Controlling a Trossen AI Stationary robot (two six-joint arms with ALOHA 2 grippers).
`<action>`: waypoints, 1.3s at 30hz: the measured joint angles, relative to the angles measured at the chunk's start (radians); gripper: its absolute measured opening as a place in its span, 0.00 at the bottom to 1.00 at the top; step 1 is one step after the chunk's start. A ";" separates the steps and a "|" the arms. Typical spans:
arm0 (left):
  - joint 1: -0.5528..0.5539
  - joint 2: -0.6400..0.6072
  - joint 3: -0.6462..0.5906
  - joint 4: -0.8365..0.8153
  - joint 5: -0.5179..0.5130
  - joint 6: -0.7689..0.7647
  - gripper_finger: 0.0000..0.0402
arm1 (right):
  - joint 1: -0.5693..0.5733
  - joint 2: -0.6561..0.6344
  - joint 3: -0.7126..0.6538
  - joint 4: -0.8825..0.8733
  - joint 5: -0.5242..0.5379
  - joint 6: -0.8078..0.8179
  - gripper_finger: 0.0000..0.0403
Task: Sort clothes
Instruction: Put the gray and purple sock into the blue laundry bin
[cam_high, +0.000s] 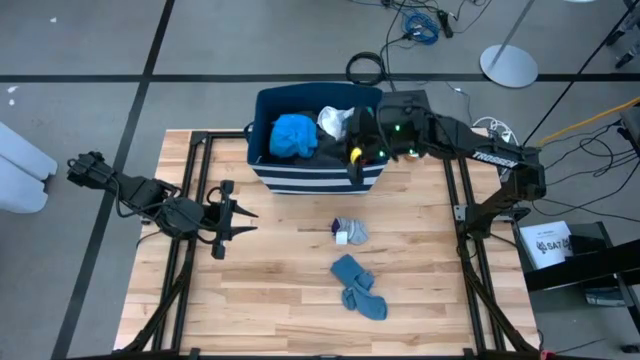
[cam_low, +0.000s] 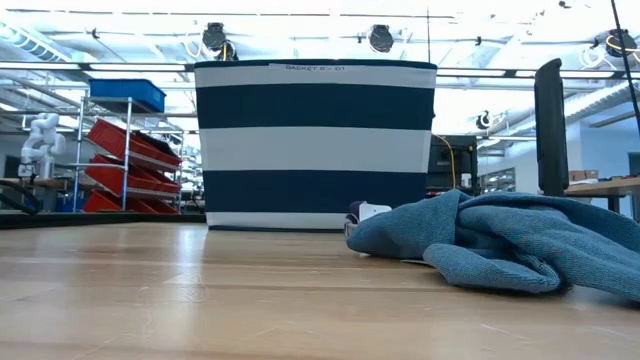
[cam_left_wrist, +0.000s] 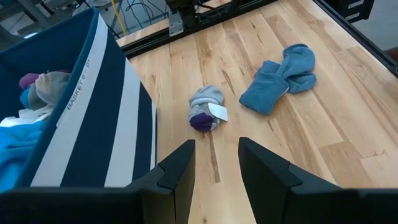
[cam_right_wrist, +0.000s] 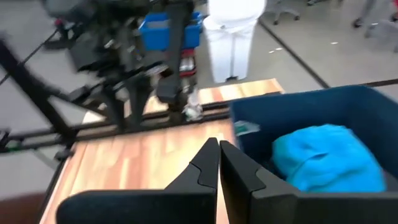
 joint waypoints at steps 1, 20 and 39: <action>0.000 0.000 0.000 0.000 0.000 0.000 0.33 | 0.016 0.000 0.000 -0.011 0.000 -0.009 0.00; 0.000 0.181 0.000 0.113 -0.001 0.057 0.33 | 0.283 0.014 -0.290 -0.107 0.109 0.120 0.00; 0.169 0.514 0.000 0.353 0.232 0.218 0.33 | 0.421 0.014 -0.613 0.190 0.117 0.242 0.00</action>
